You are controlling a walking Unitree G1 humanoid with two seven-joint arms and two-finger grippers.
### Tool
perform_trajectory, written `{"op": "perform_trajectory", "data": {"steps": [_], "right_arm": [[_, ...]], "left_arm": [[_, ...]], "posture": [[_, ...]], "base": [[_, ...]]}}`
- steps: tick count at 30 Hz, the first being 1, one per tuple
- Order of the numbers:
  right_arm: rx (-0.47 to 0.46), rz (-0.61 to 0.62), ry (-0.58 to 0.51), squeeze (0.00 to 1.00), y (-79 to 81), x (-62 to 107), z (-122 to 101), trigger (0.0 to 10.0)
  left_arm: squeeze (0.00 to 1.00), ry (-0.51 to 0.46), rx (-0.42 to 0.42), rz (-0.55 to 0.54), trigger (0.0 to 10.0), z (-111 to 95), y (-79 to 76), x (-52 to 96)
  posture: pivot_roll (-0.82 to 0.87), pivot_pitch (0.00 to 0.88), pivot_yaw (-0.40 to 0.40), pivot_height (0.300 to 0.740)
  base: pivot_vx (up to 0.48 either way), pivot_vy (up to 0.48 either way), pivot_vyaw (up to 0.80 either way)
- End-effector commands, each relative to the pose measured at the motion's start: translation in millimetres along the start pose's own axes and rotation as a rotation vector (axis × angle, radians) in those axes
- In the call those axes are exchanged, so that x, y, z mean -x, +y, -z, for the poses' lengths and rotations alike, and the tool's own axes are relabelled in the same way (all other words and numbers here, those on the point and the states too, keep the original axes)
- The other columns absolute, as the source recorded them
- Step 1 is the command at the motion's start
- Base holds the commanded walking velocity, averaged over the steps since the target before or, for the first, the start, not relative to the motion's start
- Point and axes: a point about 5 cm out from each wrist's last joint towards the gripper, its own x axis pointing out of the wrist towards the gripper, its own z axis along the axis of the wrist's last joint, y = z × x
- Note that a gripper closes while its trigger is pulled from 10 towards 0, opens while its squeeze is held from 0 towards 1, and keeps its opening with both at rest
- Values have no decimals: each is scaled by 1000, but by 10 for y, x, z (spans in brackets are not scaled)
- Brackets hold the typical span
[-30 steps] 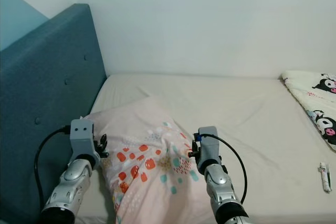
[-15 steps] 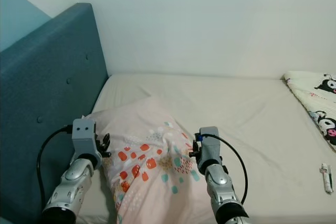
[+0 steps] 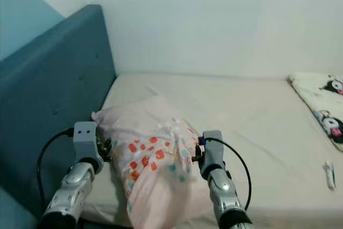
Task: Clean up the room
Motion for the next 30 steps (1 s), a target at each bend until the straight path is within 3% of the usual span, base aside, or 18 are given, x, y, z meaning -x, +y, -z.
{"op": "perform_trajectory", "data": {"steps": [1, 13, 20, 30], "right_arm": [[-16, 1, 9, 0, 4, 1, 9, 10000], [-32, 8, 14, 0, -11, 10, 26, 10000], [-22, 13, 6, 0, -17, 6, 9, 10000], [-7, 33, -36, 0, -47, -21, -90, 10000]], "left_arm": [[0, 15, -18, 7, 10000, 17, 2, -2], [0, 26, -34, 31, 10000, 10, -19, -19], [0, 14, -58, -42, 10000, -31, 36, -42], [0, -1, -25, -132, 10000, -73, 125, -57]], "posture": [[80, 2, -74, 740], [83, 3, -65, 740], [87, 6, -64, 740], [74, 3, -64, 740]], "base": [[0, 0, 0], [0, 0, 0], [0, 0, 0], [0, 0, 0]]}}
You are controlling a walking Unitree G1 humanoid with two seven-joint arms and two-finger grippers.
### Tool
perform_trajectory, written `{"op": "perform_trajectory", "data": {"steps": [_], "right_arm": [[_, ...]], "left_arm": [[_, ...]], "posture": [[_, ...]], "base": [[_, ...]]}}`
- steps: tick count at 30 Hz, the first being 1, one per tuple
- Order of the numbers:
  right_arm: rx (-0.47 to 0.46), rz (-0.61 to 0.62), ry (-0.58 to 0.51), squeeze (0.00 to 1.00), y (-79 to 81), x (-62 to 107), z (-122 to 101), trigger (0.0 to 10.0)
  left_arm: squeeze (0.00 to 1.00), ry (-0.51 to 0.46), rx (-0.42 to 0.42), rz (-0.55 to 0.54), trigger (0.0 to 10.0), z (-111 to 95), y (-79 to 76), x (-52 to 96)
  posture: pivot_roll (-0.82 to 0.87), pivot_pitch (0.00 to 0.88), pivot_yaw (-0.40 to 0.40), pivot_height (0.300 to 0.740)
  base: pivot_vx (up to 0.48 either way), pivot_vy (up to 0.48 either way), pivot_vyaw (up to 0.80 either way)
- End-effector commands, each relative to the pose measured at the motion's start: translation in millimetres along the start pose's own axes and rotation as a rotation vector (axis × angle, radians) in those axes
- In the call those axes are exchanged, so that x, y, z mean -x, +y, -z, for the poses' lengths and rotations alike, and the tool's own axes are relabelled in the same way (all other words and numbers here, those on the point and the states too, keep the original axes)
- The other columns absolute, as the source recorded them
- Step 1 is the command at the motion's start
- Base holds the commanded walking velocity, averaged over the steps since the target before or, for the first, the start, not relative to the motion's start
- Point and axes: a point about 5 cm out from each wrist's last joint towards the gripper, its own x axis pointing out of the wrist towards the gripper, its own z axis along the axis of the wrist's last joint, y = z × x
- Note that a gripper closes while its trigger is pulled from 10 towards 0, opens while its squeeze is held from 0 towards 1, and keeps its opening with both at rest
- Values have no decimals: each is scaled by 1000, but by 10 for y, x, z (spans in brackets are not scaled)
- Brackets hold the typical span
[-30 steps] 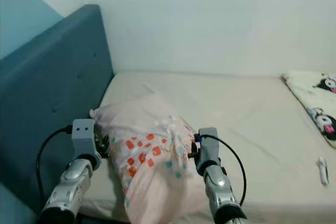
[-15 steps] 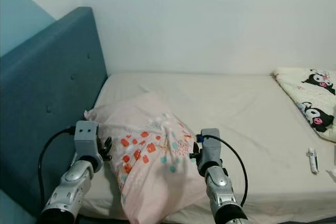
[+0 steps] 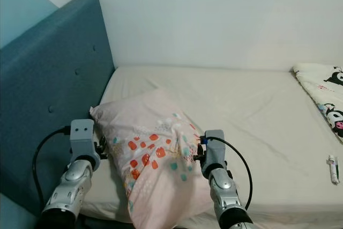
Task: Clean up the room
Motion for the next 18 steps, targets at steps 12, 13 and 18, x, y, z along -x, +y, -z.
{"op": "perform_trajectory", "data": {"steps": [12, 13, 18], "right_arm": [[-16, 20, -51, 0, -77, -23, -116, 10000], [-16, 19, -52, 0, -73, -24, -121, 10000], [-16, 14, -54, 0, -66, -26, -129, 10000]], "left_arm": [[0, 0, 37, 27, 10000, -6, -57, 0], [0, -1, 34, 31, 10000, -10, -62, 2], [0, -9, 18, 47, 10000, -17, -79, -2]], "posture": [[64, 2, -71, 700], [64, 2, -71, 695], [62, 0, -73, 675]], "base": [[0, 0, 0], [0, 0, 0], [0, 0, 0]]}}
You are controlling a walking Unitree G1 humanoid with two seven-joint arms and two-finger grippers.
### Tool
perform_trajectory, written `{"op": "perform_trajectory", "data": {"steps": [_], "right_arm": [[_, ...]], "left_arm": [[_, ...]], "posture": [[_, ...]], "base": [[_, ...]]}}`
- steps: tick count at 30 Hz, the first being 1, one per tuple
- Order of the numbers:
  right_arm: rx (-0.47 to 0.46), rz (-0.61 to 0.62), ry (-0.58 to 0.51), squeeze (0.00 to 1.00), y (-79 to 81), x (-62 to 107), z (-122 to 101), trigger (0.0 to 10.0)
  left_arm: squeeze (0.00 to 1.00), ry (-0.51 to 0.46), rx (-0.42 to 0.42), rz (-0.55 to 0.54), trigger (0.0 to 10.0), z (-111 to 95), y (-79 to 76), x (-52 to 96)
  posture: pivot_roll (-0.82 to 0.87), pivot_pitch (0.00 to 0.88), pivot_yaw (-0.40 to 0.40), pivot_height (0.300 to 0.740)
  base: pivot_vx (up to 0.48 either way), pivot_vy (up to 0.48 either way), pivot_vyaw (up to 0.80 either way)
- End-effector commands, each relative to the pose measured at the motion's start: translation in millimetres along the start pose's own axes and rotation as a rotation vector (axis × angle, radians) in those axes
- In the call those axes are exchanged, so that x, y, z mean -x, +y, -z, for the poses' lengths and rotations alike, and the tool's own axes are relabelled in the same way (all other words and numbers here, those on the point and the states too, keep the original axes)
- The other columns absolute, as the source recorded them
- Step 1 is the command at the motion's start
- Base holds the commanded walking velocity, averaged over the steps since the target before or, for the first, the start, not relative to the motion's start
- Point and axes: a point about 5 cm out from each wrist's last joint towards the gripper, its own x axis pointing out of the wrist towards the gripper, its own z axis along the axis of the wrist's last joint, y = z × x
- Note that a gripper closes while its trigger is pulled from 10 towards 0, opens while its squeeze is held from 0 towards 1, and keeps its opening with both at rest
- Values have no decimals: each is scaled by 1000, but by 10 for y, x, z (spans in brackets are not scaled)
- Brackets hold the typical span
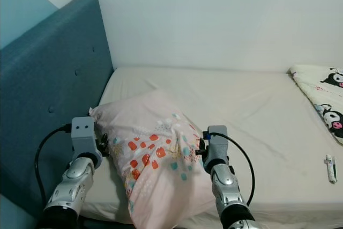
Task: Clean up the room
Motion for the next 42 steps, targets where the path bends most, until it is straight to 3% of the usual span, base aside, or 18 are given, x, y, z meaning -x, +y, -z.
{"op": "perform_trajectory", "data": {"steps": [1, 10, 23, 30, 34, 39, 40, 41, 42], "right_arm": [[-4, 2, -16, 0, -12, -6, -36, 10000], [-17, 1, -23, 0, -9, -4, -41, 10000], [-31, 8, -20, 0, -9, 8, -26, 10000], [-41, 17, -41, 0, -25, 6, -60, 10000], [-45, 21, -46, 0, -40, 3, -79, 10000], [-43, 17, -64, 0, -61, -3, -119, 10000], [-43, 17, -64, 0, -61, -3, -119, 10000], [-39, 27, -87, 0, -85, -7, -169, 10000], [-40, 29, -97, 0, -95, -8, -191, 10000]], "left_arm": [[0, -7, -8, 13, 10000, -1, -26, 2], [0, -10, -22, 30, 10000, -15, -50, -6], [0, -17, -30, 61, 10000, -49, -90, -23], [0, -41, 5, 64, 10000, -149, -54, -70], [0, -34, 91, 58, 10000, -216, -16, -122], [0, 37, 329, 90, 10000, -241, 36, -212], [0, 37, 329, 90, 10000, -241, 36, -212], [8, 69, 402, 61, 10000, -200, 137, -233], [8, 80, 424, 50, 10000, -184, 174, -237]], "posture": [[62, 0, -71, 670], [63, 0, -63, 635], [66, 0, -54, 631], [61, 0, -44, 606], [64, 0, -44, 606], [58, 5, -46, 586], [58, 5, -46, 586], [45, 12, -44, 586], [44, 14, -44, 586]], "base": [[0, 0, 0], [0, 0, 0], [0, 0, 0], [0, 0, 0], [0, 0, 0], [0, 0, 0], [0, 0, 0], [0, 0, 0], [0, 0, 0]]}}
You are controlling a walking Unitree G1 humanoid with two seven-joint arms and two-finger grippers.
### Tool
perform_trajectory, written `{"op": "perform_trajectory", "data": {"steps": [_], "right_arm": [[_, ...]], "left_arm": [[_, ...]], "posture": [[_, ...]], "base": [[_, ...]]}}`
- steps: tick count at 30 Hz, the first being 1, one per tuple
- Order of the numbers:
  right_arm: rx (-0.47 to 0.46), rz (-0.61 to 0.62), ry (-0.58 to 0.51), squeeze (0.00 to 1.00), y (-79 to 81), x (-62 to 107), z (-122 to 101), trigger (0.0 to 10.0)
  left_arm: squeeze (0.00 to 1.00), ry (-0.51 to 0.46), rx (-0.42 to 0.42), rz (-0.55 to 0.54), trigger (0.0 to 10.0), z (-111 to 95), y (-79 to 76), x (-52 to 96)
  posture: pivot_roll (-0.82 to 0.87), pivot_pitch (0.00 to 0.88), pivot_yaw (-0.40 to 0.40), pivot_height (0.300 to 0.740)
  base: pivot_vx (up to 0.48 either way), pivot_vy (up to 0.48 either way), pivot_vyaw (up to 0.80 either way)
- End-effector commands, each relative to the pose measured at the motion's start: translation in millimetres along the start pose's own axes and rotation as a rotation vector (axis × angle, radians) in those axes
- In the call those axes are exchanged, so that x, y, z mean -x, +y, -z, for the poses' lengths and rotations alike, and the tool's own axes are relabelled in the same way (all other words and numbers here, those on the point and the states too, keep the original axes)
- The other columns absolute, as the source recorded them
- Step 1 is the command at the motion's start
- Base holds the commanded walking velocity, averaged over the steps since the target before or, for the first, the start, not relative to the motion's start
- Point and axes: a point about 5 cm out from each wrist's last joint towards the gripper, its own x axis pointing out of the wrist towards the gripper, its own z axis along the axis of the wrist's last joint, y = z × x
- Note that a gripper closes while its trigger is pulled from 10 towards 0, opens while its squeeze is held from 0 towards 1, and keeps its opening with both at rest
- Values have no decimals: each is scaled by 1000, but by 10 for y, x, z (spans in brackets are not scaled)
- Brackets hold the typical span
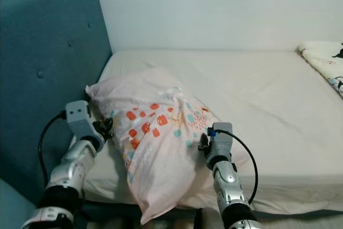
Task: Clean up the room
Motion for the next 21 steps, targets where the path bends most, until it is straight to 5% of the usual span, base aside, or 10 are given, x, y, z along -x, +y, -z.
{"op": "perform_trajectory", "data": {"steps": [1, 3, 4, 10, 13, 21], "right_arm": [[4, 10, -27, 0, -38, 0, -52, 10000], [4, 10, -29, 0, -40, 0, -58, 10000], [5, 10, -40, 0, -58, -4, -86, 10000], [19, 6, -42, 0, -121, -5, -114, 10000], [34, -8, -29, 0, -146, -5, -110, 10000], [43, -29, -19, 0, -155, -16, -126, 10000]], "left_arm": [[8, 54, 65, -44, 10000, 64, 157, 8], [8, 56, 71, -45, 10000, 64, 165, 7], [1000, 83, 141, -11, 10000, 96, 203, 27], [1000, 156, 370, 153, 10000, 211, 262, 119], [1000, 148, 568, 310, 10000, 216, 254, 187], [1000, 298, 450, 457, 10000, 537, 71, 326]], "posture": [[44, 14, -44, 586], [44, 14, -44, 586], [39, 19, -47, 586], [43, 29, -62, 586], [36, 30, -69, 586], [24, 28, -82, 576]], "base": [[0, 0, 0], [0, 0, 0], [0, 0, 0], [0, 0, 0], [0, 0, 0], [0, 0, 0]]}}
